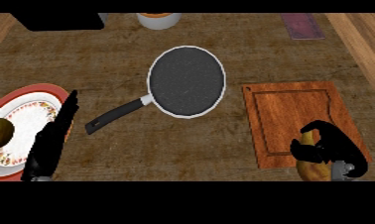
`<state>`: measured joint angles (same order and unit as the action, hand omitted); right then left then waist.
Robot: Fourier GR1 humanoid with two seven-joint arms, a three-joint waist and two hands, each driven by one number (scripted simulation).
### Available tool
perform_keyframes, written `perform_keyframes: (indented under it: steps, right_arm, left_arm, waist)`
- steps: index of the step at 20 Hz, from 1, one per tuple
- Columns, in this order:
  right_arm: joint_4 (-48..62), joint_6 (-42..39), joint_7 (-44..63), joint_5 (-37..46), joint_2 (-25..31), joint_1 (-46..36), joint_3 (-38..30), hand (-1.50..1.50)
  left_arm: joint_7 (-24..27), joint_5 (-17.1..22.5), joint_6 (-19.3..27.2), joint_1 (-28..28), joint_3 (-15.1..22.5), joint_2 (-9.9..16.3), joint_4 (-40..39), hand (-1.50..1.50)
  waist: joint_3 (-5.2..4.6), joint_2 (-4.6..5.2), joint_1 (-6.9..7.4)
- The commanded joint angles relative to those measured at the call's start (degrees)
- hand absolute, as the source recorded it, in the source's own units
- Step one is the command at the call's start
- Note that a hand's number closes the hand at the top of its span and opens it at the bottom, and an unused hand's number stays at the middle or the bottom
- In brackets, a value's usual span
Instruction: Pick the pear from the cutting board and place it in the pan
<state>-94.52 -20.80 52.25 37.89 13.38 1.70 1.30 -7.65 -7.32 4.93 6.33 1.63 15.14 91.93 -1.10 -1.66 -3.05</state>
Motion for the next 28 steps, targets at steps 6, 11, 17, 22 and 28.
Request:
perform_keyframes:
  steps: [6, 11, 17, 22, 28]
  right_arm:
    - [-17.98, 14.64, 21.62, 25.81, -12.36, 10.11, 11.75, 1.50]
    - [-26.88, 13.38, 20.01, 46.89, -8.19, 5.08, 19.03, 1.50]
    - [-27.62, 5.00, 26.33, 63.01, -13.27, -6.08, 32.63, 1.50]
    - [-17.80, 6.71, 32.50, 55.63, -13.33, -21.46, 31.71, 1.50]
    - [-3.28, 17.58, 26.94, 43.85, -13.35, -32.66, 18.18, 1.50]
  left_arm:
    - [0.03, -0.19, -0.41, 0.13, -0.44, 0.61, -0.86, 0.00]
    - [0.29, 1.60, -2.89, -0.82, -1.63, 2.48, -0.07, 0.00]
    - [2.62, -0.01, -2.05, -1.66, 0.33, -0.08, -3.44, 0.00]
    - [2.02, -0.40, -2.78, -0.29, 1.54, -0.31, -0.19, 0.00]
    - [-1.23, -1.01, -2.93, -4.40, 2.30, -0.73, 0.55, 0.00]
  waist:
    - [0.57, 0.58, -0.24]
    - [0.54, 0.59, 1.74]
    - [0.89, 1.51, 3.27]
    - [1.01, 1.80, 4.86]
    - [1.14, 2.36, 6.02]
